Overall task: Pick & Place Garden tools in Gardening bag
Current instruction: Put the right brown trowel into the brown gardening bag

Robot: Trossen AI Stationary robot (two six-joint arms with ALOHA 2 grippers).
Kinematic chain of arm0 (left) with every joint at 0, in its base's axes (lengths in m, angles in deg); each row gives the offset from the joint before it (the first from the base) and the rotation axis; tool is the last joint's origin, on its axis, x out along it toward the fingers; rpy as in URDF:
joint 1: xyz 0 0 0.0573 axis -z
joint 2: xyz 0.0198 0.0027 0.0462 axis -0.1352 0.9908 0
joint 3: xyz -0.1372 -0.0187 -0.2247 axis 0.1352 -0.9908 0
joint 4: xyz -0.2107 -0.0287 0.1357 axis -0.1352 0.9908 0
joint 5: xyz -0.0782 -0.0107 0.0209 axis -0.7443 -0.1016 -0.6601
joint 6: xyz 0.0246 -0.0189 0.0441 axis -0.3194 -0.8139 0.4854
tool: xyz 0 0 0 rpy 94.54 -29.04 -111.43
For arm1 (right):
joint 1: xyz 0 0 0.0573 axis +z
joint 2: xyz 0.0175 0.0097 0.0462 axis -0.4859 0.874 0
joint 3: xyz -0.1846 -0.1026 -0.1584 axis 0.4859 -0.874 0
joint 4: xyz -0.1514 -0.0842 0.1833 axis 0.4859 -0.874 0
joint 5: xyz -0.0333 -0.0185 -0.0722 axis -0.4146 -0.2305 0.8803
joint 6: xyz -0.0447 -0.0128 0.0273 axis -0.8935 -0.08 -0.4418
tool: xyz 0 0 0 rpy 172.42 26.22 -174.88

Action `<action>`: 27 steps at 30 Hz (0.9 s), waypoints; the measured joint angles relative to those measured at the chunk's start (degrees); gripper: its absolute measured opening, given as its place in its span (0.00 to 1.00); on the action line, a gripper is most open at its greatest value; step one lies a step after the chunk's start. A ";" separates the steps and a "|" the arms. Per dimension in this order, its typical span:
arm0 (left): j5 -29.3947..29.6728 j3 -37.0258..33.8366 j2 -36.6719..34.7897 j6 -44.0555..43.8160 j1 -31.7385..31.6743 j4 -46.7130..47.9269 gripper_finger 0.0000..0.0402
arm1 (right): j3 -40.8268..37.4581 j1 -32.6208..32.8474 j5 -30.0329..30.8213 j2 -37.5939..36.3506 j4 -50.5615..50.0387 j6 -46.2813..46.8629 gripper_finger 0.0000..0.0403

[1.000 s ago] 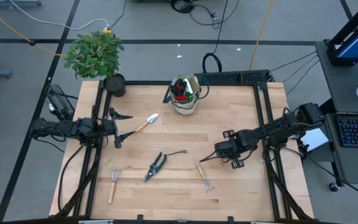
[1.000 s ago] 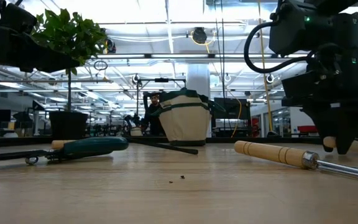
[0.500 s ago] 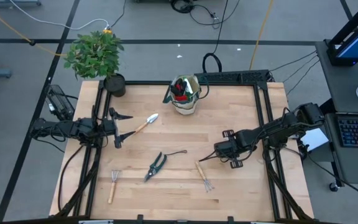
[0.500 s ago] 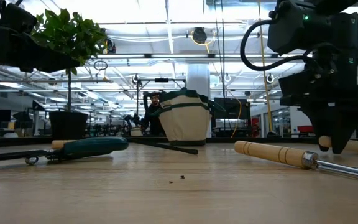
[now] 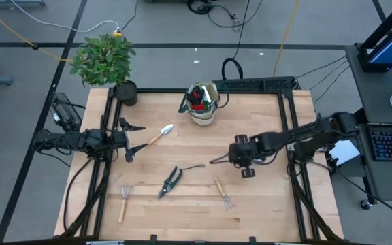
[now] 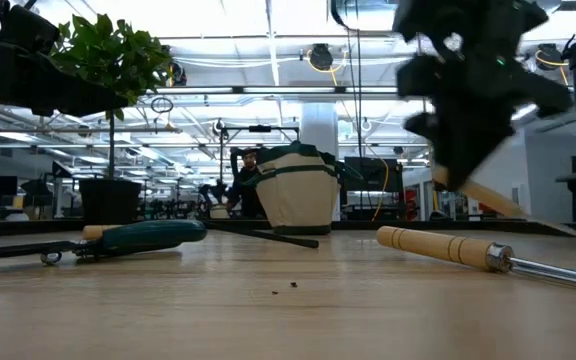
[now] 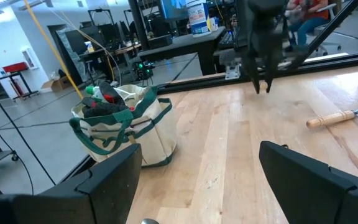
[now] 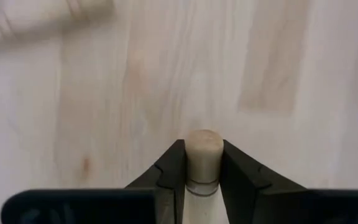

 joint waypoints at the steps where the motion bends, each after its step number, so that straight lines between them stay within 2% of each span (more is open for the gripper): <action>1: 0.00 0.02 0.00 0.00 0.02 -0.01 0.83 | 0.82 -0.69 -0.79 -0.40 1.26 -0.47 0.16; 7: 0.04 0.00 0.00 0.00 0.01 0.00 0.83 | 4.85 -5.61 -5.53 -1.58 8.99 -0.54 0.16; 14: 0.04 0.02 0.00 0.00 0.02 0.01 0.83 | 6.40 -12.41 -13.77 -1.54 25.90 3.08 0.16; 27: 0.07 0.02 0.00 0.02 0.00 0.01 0.83 | 6.44 -24.49 -12.66 -1.55 58.68 9.19 0.16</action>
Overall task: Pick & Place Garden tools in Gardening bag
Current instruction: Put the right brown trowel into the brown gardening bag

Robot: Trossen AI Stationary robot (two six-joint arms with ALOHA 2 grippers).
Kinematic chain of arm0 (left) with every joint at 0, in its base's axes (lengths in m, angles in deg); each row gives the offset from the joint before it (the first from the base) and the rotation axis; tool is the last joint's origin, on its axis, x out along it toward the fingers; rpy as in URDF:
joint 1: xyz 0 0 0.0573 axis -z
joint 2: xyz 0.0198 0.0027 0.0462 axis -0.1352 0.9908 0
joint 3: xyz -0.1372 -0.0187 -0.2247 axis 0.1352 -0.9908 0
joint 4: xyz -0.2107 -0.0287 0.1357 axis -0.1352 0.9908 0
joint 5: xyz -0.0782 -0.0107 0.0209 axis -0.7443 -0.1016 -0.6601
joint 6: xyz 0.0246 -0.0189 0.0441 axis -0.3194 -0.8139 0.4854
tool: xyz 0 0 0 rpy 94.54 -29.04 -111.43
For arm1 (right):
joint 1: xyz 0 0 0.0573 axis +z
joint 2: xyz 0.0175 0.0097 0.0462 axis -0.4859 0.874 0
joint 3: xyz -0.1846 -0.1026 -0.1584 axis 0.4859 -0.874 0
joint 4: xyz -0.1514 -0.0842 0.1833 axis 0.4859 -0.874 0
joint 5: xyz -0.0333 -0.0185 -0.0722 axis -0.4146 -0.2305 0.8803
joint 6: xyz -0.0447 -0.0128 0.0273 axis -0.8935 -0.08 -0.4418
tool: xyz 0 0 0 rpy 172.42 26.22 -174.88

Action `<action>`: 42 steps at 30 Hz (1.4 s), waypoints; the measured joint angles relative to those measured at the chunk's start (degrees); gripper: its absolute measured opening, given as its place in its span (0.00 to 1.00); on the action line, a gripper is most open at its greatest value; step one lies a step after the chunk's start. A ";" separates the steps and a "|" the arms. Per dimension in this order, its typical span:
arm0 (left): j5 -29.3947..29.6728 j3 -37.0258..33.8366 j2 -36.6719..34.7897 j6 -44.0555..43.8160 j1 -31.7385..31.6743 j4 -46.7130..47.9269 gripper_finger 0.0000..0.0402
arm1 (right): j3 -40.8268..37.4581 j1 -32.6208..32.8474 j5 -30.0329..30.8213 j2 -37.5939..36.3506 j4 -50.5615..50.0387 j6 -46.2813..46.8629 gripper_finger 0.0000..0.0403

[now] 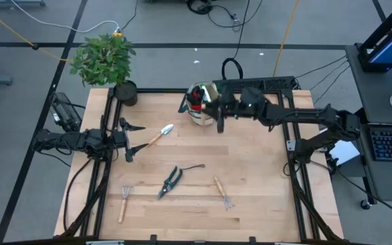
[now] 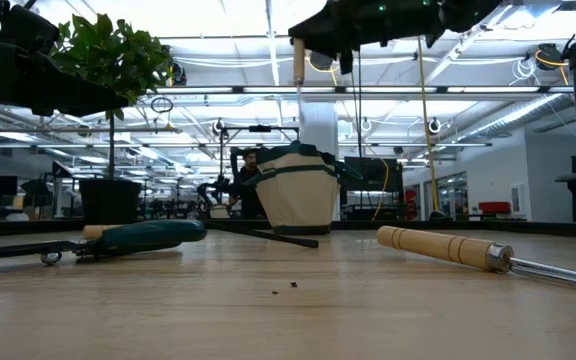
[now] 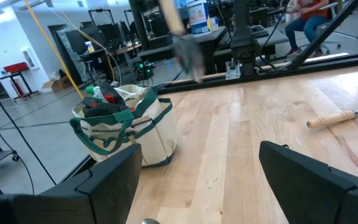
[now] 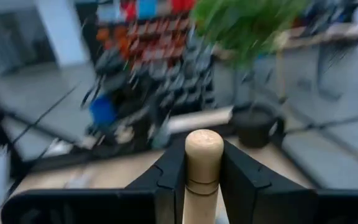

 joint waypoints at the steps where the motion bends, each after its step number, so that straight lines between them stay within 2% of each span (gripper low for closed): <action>1: 0.01 0.00 0.00 0.00 0.01 0.00 0.83 | 0.00 -0.78 0.99 0.00 1.78 -0.05 0.16; 9: 0.04 0.00 0.00 0.02 0.01 0.00 0.83 | 0.00 -5.24 8.18 -0.02 12.84 -0.59 0.16; 18: 0.04 0.00 0.00 0.02 -0.01 -0.02 0.83 | 0.00 -6.29 16.99 0.00 19.95 -4.28 0.16; 26: 0.04 0.00 0.00 0.00 0.00 0.00 0.83 | 0.00 -6.17 31.32 0.00 19.81 -9.14 0.16; 33: 0.04 0.00 0.00 0.00 0.00 0.00 0.83 | 0.00 -4.79 43.70 0.00 15.51 -10.78 0.16; 35: 0.05 0.00 0.00 0.00 -0.01 -0.02 0.83 | 0.00 -4.59 45.64 0.49 14.80 -10.03 0.16; 39: 0.07 -0.01 0.00 0.00 0.02 -0.01 0.83 | 0.00 -4.63 45.86 2.16 14.78 -7.94 0.16; 42: 0.06 0.00 0.00 0.00 0.02 -0.02 0.83 | 0.00 -4.61 50.08 3.88 15.14 -7.69 0.16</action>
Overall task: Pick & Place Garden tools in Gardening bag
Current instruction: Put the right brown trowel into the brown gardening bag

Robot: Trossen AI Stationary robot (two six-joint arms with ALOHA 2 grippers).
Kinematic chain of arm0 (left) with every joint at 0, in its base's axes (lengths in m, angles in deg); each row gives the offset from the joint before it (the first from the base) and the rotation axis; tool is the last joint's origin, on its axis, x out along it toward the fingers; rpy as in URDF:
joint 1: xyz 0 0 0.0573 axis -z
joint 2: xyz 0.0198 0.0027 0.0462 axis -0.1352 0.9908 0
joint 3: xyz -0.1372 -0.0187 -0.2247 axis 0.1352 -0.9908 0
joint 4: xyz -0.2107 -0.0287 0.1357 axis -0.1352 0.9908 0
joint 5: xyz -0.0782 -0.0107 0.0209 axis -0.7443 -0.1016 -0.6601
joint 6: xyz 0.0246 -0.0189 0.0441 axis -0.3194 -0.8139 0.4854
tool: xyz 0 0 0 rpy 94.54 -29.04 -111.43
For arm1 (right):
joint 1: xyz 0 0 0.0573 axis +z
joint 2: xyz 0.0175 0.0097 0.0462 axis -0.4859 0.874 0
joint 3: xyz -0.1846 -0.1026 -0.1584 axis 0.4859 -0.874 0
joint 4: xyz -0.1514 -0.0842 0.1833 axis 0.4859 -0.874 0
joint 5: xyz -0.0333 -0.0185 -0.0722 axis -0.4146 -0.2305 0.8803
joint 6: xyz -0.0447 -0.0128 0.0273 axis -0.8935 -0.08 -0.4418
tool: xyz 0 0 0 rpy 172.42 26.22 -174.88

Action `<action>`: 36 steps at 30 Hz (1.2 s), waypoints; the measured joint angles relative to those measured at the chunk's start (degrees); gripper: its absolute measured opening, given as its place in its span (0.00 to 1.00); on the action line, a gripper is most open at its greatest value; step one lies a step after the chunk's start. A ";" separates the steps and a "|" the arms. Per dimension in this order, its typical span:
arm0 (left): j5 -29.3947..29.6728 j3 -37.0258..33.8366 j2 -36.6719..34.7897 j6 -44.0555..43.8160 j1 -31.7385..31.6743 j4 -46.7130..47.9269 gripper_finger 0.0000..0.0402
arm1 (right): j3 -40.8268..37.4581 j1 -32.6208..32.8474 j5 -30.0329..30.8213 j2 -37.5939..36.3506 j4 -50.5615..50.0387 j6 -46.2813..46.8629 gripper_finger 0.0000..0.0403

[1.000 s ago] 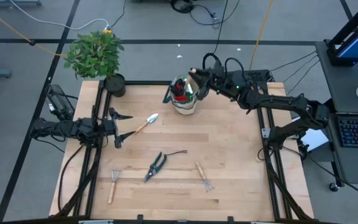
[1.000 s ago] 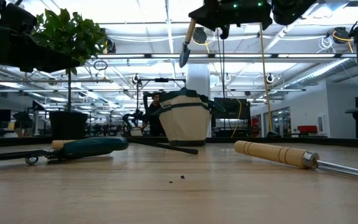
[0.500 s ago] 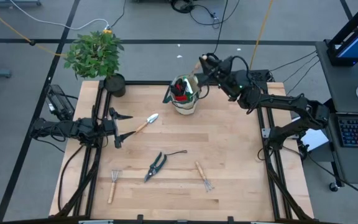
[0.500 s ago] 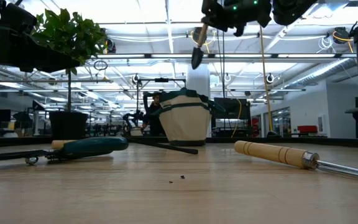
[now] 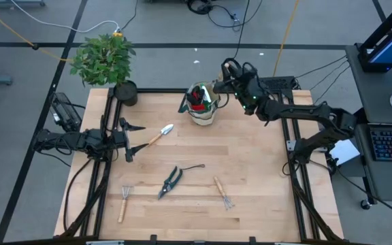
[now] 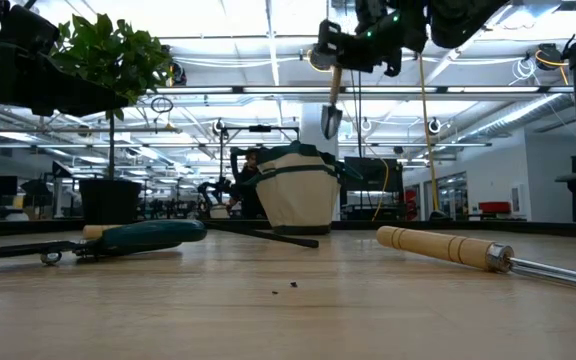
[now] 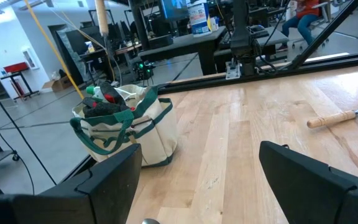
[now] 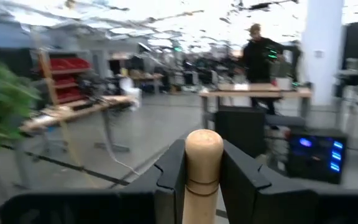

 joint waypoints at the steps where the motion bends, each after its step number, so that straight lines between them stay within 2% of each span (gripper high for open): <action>1: 0.01 0.00 0.00 0.00 0.00 0.00 0.83 | 0.00 -0.02 1.29 0.42 -0.07 0.37 0.16; 9: 0.01 -0.01 0.00 0.00 -0.02 0.02 0.83 | 0.01 0.09 3.02 2.65 4.01 2.14 0.16; 19: 0.01 -0.02 0.00 0.00 0.00 0.02 0.83 | -0.07 0.11 4.31 4.75 3.59 5.59 0.16; 31: 0.01 0.00 0.00 -0.26 -0.02 0.01 0.83 | 0.00 -0.92 4.40 12.53 12.96 8.31 0.16; 36: 0.01 -0.02 0.00 -0.10 0.00 0.02 0.83 | 0.00 -1.31 4.42 14.50 13.01 8.91 0.16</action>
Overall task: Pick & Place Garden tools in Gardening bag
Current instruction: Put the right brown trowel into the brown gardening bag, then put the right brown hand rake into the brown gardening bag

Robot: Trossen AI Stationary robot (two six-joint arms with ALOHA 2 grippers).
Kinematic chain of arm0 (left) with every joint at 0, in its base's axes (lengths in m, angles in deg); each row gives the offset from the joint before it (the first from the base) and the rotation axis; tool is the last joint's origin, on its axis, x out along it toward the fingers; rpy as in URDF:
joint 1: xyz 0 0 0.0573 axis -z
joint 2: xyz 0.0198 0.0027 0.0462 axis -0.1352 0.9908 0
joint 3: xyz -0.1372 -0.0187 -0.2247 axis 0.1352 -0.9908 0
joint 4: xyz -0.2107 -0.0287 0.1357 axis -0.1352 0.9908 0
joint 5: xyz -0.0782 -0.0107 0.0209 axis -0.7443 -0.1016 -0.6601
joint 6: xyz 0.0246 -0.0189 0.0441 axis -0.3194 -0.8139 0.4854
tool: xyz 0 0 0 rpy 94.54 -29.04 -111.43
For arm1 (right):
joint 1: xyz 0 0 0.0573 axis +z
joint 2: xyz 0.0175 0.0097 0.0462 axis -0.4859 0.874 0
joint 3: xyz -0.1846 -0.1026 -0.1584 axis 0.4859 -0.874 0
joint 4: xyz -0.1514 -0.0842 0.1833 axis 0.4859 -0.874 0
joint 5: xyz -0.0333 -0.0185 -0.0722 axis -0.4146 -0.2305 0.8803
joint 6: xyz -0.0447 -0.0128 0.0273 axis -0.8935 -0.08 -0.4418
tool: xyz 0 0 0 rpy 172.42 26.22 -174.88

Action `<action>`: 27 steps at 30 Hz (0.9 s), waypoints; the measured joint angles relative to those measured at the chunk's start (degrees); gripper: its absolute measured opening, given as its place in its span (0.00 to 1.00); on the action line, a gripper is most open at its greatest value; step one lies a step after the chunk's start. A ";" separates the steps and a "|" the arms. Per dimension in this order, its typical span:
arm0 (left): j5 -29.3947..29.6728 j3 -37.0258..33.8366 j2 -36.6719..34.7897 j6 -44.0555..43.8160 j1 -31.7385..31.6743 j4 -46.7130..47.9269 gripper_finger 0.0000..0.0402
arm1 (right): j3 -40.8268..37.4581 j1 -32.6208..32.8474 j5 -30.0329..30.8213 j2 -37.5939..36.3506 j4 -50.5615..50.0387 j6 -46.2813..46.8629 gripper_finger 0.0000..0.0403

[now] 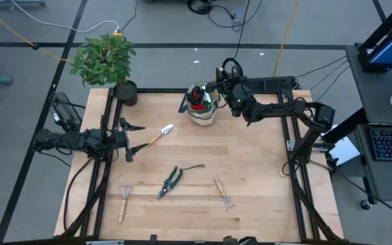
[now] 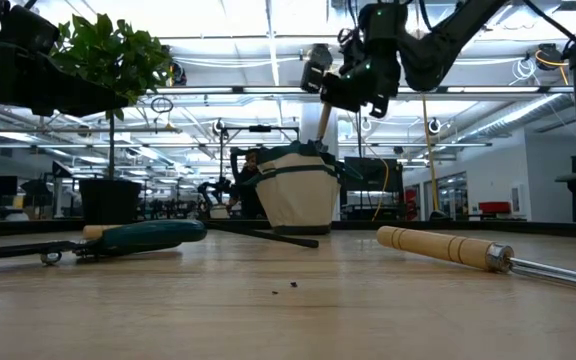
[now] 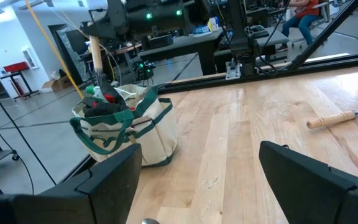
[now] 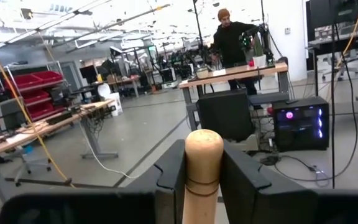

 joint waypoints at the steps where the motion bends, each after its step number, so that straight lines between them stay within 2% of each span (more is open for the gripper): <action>1: 0.00 0.02 0.00 0.02 -0.01 0.00 0.83 | 0.00 0.01 0.02 0.46 -0.05 0.53 0.17; 10: 0.00 0.02 0.00 0.06 -0.02 0.00 0.83 | 0.00 0.02 -0.14 2.98 0.10 2.08 0.16; 19: 0.00 0.01 0.00 0.08 -0.01 -0.02 0.83 | 0.00 -0.09 -0.44 3.14 -0.11 2.30 0.24; 24: 0.00 0.02 0.00 0.10 -0.02 -0.02 0.83 | 0.00 -0.11 -4.76 3.12 -0.12 2.39 0.22; 27: 0.00 0.00 0.00 0.10 0.00 -0.01 0.83 | 0.00 -0.09 -4.92 3.12 -0.43 2.38 0.21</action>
